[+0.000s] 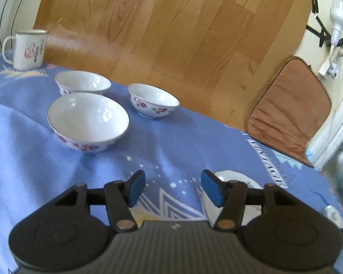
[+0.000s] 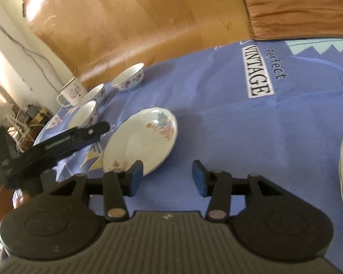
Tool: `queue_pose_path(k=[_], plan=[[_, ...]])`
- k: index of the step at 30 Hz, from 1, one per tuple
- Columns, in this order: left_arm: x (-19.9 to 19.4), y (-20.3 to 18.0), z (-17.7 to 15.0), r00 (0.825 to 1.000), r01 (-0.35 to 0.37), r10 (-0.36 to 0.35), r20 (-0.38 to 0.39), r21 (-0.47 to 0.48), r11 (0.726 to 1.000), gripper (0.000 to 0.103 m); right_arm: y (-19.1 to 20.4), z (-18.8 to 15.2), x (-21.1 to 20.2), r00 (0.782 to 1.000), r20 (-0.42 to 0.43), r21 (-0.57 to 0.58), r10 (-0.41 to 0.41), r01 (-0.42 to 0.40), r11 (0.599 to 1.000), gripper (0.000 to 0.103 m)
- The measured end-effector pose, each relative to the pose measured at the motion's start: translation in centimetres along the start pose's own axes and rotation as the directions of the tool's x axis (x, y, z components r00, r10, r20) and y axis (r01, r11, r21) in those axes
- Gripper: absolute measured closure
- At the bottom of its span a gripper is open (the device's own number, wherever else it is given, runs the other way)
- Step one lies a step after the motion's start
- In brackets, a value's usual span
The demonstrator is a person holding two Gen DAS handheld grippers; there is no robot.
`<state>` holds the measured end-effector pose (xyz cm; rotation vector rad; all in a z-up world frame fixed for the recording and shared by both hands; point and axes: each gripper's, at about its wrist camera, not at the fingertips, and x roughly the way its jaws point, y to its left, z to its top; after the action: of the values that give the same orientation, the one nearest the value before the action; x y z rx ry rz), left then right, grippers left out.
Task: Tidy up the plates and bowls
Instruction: 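Carry the held small plate with the right gripper toward the stacked floral plates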
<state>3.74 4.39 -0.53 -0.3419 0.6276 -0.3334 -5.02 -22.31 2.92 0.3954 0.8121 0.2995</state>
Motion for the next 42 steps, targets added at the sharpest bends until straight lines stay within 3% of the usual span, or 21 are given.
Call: queue_pose_path(k=[5, 12, 15, 18, 29, 35, 37, 42], plan=[[-0.4, 0.5, -0.6, 0.994, 0.103, -0.105, -0.033, -0.063, 0.993, 0.041, -0.8, 0.5, 0.5, 1.0, 0.008, 0.039, 0.011, -0.011, 0.999, 0.053], [-0.1, -0.5, -0.9, 0.998, 0.048, -0.05, -0.044, -0.044, 0.998, 0.041, -0.5, 1.1, 2.1, 0.999, 0.003, 0.058, 0.047, -0.047, 0.997, 0.053], [-0.1, -1.3, -1.2, 0.999, 0.015, -0.015, -0.038, -0.005, 1.0, 0.042, 0.3, 1.1, 2.9, 0.998, -0.014, 0.027, 0.054, -0.054, 0.998, 0.075], [-0.2, -1.7, -1.3, 0.999, 0.003, -0.002, -0.034, 0.02, 1.0, 0.042, 1.0, 0.7, 3.1, 1.0, -0.007, -0.039, 0.006, -0.006, 0.999, 0.083], [-0.5, -0.9, -1.0, 0.999, 0.02, -0.02, -0.034, -0.016, 1.0, 0.037, 2.0, -0.9, 1.4, 1.0, 0.0, -0.122, 0.013, -0.012, 0.992, 0.082], [-0.4, -1.0, -1.0, 0.999, 0.02, -0.02, -0.033, -0.014, 1.0, 0.037, 1.2, -1.5, 1.0, 0.996, -0.048, -0.053, 0.07, -0.072, 0.996, 0.074], [-0.4, -1.0, -1.0, 0.999, 0.019, -0.019, -0.033, -0.014, 1.0, 0.037, 0.3, -1.3, 0.8, 0.996, -0.031, 0.012, 0.08, -0.08, 0.997, 0.07], [-0.5, -1.0, -1.0, 0.999, 0.017, -0.018, -0.03, -0.013, 1.0, 0.038, -0.5, -0.9, 0.0, 0.999, 0.012, 0.037, 0.047, -0.047, 0.998, 0.07]])
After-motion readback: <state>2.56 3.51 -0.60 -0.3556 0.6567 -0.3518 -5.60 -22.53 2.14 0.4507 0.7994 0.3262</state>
